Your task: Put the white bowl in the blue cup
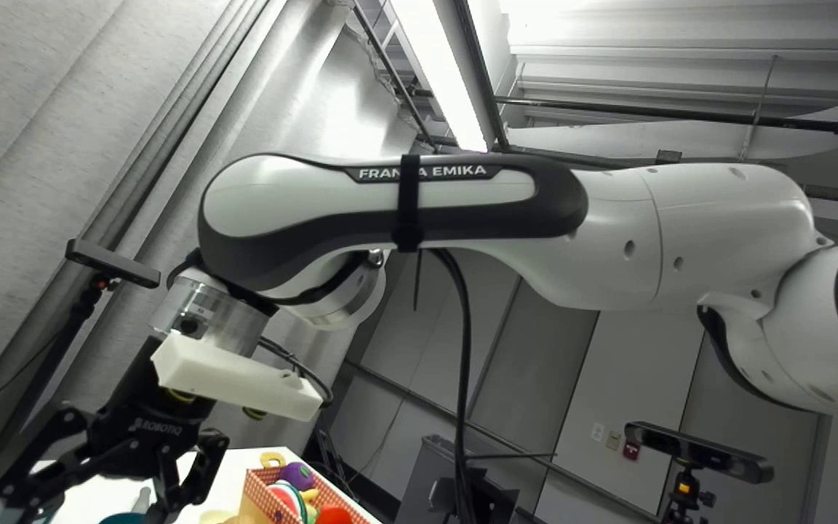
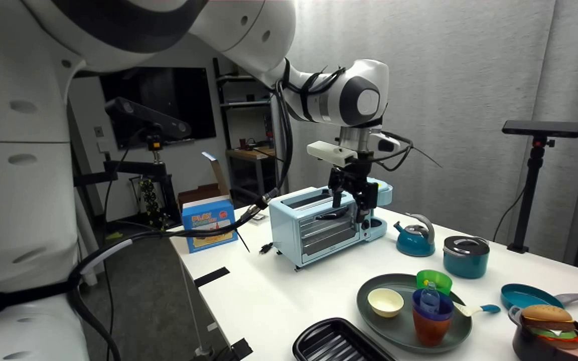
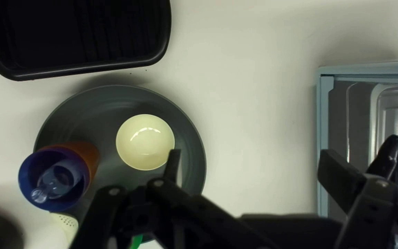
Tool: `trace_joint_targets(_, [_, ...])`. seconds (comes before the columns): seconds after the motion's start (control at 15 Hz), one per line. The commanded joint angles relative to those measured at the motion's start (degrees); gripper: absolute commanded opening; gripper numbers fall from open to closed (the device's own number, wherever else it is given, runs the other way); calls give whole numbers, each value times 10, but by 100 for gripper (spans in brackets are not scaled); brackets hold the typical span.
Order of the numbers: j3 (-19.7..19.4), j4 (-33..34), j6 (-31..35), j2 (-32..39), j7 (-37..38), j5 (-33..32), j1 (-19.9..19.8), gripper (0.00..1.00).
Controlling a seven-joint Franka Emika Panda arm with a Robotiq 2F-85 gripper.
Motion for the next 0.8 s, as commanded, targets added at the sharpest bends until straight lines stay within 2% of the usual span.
trace_joint_targets(0.0, [-11,-11,7,12,12,-4,-7,100])
trace_joint_targets(0.33, [-23,-51,29,24,17,13,-15,100])
trace_joint_targets(0.73, [-34,-109,122,28,33,66,-28,100])
